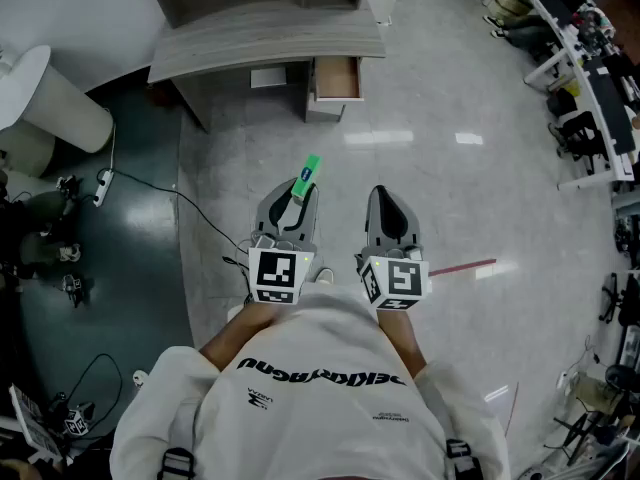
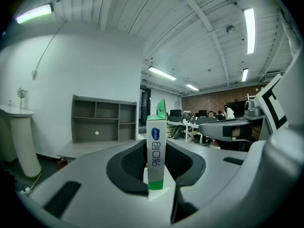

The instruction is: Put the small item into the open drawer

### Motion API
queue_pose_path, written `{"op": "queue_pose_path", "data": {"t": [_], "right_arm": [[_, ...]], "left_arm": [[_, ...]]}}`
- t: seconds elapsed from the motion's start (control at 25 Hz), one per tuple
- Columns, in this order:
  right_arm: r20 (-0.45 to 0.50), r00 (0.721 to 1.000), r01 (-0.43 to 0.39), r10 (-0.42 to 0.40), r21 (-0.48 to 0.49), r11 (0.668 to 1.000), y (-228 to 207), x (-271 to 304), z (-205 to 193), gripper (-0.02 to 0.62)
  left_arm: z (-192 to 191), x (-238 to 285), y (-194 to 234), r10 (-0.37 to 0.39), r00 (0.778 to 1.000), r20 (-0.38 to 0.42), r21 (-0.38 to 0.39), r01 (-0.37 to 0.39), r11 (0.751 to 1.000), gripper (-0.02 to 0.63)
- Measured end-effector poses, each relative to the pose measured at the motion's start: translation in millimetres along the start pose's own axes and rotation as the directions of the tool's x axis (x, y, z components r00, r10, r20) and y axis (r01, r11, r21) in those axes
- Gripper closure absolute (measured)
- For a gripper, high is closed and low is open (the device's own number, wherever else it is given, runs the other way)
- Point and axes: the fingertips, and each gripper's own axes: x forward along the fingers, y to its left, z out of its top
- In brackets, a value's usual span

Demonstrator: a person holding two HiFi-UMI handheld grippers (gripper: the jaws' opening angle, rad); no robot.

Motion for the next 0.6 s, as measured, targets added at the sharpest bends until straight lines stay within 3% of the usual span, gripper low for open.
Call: {"op": "queue_pose_path", "data": {"t": [0.6], "right_arm": [[0.03, 0.997, -0.067, 0.066, 0.044, 0.997, -44, -8, -6, 0.563]], "left_arm": [[-2, 24, -52, 0.022, 1.0, -0.017, -0.007, -0.022, 1.0, 0.512]]}}
